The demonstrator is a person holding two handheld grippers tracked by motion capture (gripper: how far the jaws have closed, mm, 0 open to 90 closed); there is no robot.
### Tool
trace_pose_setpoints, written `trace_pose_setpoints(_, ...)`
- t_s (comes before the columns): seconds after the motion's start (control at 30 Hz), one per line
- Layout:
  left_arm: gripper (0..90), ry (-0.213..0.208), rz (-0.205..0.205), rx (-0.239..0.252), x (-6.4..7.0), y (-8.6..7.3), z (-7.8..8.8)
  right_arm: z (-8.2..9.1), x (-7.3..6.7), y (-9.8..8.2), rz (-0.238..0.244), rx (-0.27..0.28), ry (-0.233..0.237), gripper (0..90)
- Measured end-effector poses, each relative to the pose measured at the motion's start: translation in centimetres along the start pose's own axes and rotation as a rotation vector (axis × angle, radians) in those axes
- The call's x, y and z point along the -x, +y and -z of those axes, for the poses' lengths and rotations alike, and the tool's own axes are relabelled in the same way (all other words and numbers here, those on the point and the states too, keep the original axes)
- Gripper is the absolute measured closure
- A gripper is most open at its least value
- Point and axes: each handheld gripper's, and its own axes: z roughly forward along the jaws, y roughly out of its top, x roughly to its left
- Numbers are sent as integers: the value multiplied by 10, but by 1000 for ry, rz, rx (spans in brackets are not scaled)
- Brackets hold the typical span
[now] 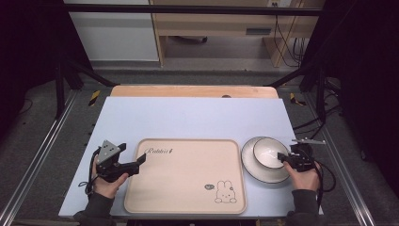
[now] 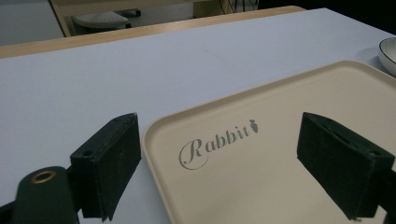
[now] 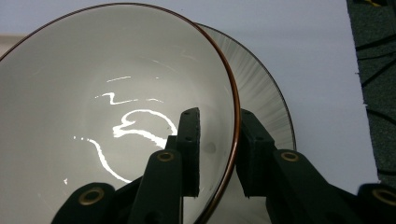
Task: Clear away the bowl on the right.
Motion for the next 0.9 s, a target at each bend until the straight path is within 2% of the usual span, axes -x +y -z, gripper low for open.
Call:
trace_pose_setpoints(0.13,131,-1,-1,-1,0,0,0,0,0,1,-17,-7,1,766)
trace_pose_setpoints(0.4,131,-2,-4,-6,1,0,0,-2,1,1,-19,-3,2,789)
trace_pose_setpoints(0.53,131,-2,-4,-6,1,0,0,-1,1,2,-52,-13,11,793)
trace_pose_setpoints(0.8,131,-3,-5,-5,1,0,0,-1,3,3,-64,-15,18,805)
trace_pose_setpoints(0.83,131,-3,-5,-5,1,0,0,-1,2,3,-81,-15,25,806)
trace_pose_setpoints(0.9,132,-3,-5,-4,1,0,0,-1,3,3,-76,-15,23,810)
